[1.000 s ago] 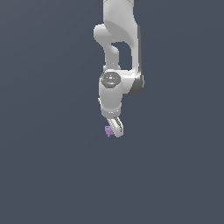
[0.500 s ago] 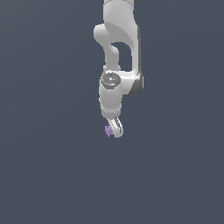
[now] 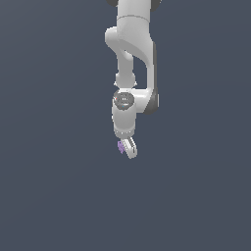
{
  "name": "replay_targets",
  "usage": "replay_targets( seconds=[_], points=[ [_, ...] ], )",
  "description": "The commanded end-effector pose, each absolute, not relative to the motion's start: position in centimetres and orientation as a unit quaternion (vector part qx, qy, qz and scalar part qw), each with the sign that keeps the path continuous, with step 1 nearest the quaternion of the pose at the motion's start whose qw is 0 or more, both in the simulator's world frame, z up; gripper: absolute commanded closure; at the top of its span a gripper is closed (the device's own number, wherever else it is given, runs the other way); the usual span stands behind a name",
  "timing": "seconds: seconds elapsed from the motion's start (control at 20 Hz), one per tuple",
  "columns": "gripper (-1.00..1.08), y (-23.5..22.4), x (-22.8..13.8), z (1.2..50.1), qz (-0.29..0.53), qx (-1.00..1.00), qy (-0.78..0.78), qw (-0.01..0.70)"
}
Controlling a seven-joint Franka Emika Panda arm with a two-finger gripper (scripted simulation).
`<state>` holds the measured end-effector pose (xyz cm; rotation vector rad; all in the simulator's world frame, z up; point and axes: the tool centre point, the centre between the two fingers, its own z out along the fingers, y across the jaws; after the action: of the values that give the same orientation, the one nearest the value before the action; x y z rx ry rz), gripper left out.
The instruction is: Pick up the object and move it to a goal position.
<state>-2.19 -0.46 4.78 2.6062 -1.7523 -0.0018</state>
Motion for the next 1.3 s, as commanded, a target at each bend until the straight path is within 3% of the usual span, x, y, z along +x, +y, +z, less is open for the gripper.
replay_targets(
  seconds=[0.0, 0.1, 0.15, 0.8, 1.25],
  points=[
    [-0.92, -0.4, -2.1, 4.2, 0.0, 0.83, -0.558, 0.0],
    [-0.92, -0.4, -2.1, 4.1, 0.0, 0.83, -0.558, 0.0],
    [1.08, -0.4, -2.1, 4.1, 0.0, 0.83, -0.558, 0.0],
    [1.08, -0.5, -1.9, 4.4, 0.0, 0.83, -0.558, 0.0],
    [1.08, -1.6, -0.3, 7.7, 0.0, 0.83, -0.558, 0.0]
  ],
)
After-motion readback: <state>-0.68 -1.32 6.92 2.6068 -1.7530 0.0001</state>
